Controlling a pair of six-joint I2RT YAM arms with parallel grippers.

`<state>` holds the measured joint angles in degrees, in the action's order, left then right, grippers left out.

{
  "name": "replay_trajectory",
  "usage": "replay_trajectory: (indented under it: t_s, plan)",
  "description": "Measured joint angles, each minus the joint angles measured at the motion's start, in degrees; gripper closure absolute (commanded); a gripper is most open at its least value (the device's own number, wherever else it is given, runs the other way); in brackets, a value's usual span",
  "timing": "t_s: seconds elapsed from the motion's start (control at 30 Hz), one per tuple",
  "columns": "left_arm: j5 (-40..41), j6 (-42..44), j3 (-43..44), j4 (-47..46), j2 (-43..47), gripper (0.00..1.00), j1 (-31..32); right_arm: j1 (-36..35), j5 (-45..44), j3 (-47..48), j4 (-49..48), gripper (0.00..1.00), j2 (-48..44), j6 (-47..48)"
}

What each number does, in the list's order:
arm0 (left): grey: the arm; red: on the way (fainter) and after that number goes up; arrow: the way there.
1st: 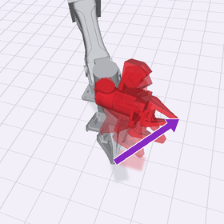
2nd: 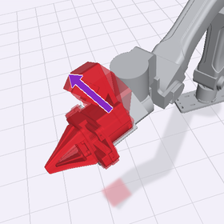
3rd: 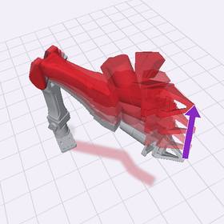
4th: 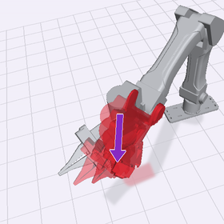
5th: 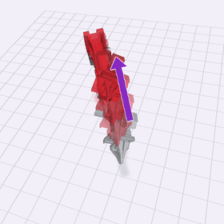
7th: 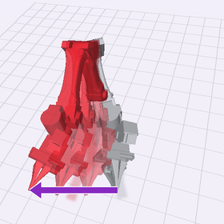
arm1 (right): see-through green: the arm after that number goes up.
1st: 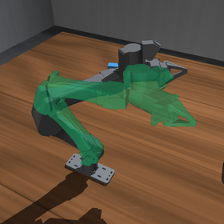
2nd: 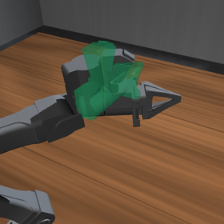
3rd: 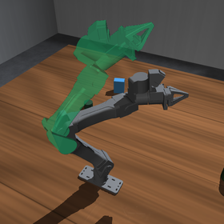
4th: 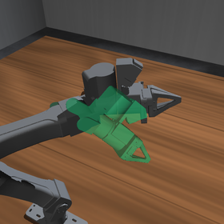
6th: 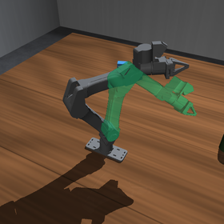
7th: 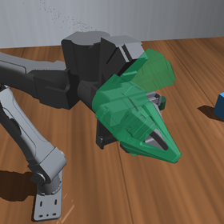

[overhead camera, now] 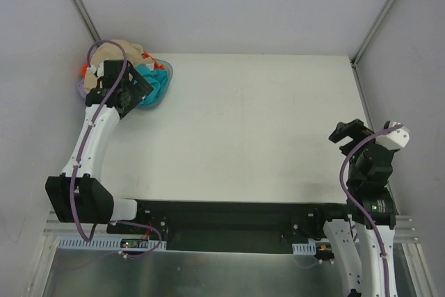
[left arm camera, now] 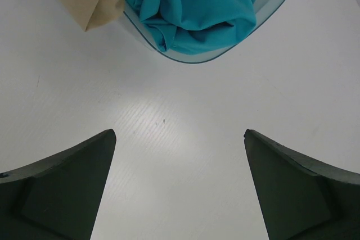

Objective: Fold and stack the t-shirts
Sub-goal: Grab crumpled tshirt from bin with the left arm

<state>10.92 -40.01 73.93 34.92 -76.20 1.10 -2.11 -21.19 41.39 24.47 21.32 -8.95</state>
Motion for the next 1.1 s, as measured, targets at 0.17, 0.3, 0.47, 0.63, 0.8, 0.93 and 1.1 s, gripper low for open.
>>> replay_trajectory:
  t_s: [0.17, 0.3, 0.47, 0.63, 0.8, 0.93, 1.1]
  plan:
    - [-0.5, 0.2, 0.2, 0.0, -0.5, 0.01, 0.0, 0.0, 3.1, 1.9, 0.8, 0.03, 0.5, 4.5]
    - [-0.4, 2.9, 5.8, -0.2, -6.1, 0.01, 0.0, 0.0, 6.6, 4.3, 2.9, 0.03, 5.1, 7.6]
    - [-2.0, 7.4, 15.5, -1.7, -18.3, 0.01, 0.0, 0.0, 10.8, 4.6, 3.4, 0.03, 9.2, 9.1]
    - [-2.7, 9.9, 21.0, -2.0, -28.2, 0.02, 0.0, 0.0, 11.2, 4.6, 3.7, 0.03, 10.4, 9.6]
    - [-1.4, 11.3, 26.9, -1.6, -36.9, 0.58, 0.0, 0.0, 11.2, 4.6, 3.8, 0.03, 9.7, 10.0]
    - [-1.5, 12.5, 29.1, -1.0, -40.0, 1.0, -0.1, 0.0, 11.0, 4.6, 4.6, 0.03, 9.3, 10.1]
    - [-0.2, 13.6, 30.9, 0.1, -39.3, 1.0, -0.1, 0.0, 10.4, 4.6, 5.1, 0.03, 8.7, 10.1]
